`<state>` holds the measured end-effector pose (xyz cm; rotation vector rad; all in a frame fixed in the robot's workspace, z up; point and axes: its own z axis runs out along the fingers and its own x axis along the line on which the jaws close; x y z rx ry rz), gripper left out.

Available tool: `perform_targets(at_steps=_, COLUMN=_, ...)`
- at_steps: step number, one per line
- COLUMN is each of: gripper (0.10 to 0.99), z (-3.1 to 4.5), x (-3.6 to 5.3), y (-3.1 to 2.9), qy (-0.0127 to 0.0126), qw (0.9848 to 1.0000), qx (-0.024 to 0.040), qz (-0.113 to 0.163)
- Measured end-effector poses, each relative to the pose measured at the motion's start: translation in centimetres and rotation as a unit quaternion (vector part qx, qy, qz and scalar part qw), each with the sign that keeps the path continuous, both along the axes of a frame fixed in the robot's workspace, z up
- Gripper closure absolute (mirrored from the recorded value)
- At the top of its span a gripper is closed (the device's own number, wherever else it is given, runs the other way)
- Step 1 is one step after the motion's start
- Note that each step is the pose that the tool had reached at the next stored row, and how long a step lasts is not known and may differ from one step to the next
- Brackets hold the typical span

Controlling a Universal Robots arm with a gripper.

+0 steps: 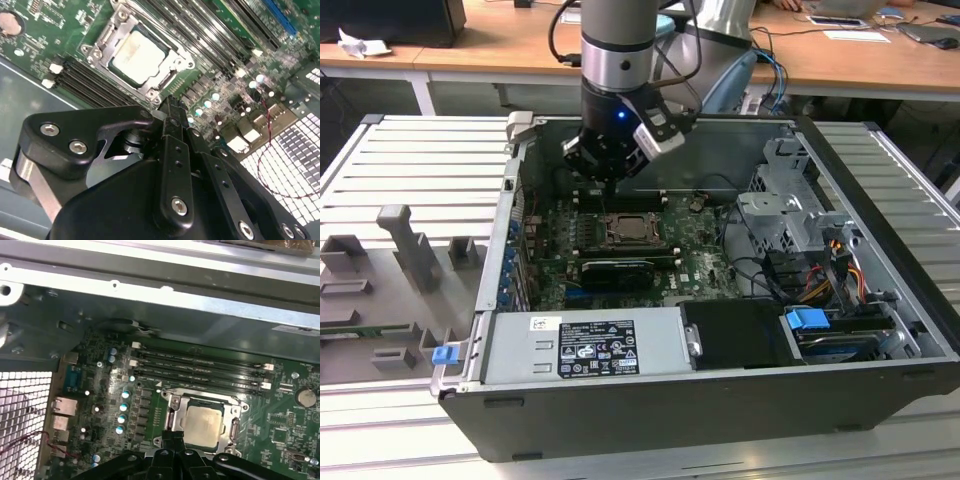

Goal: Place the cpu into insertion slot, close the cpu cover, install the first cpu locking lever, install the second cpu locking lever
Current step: 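Install the first cpu locking lever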

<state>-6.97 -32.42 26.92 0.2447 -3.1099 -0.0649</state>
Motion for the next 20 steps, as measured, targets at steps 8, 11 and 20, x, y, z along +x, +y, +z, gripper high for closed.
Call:
perform_targets(at_steps=8, gripper=0.98, z=-0.22, x=-1.92, y=0.17, qy=-0.0005, qw=1.0, qx=0.0017, qz=0.0)
perform_targets(at_steps=11, gripper=0.98, z=-0.33, x=-2.16, y=0.5, qy=-0.0006, qw=1.0, qx=0.0036, qz=0.0)
perform_targets(at_steps=20, gripper=0.98, z=-0.52, x=-2.22, y=1.79, qy=-0.0006, qw=1.0, qx=0.0038, qz=-0.003)
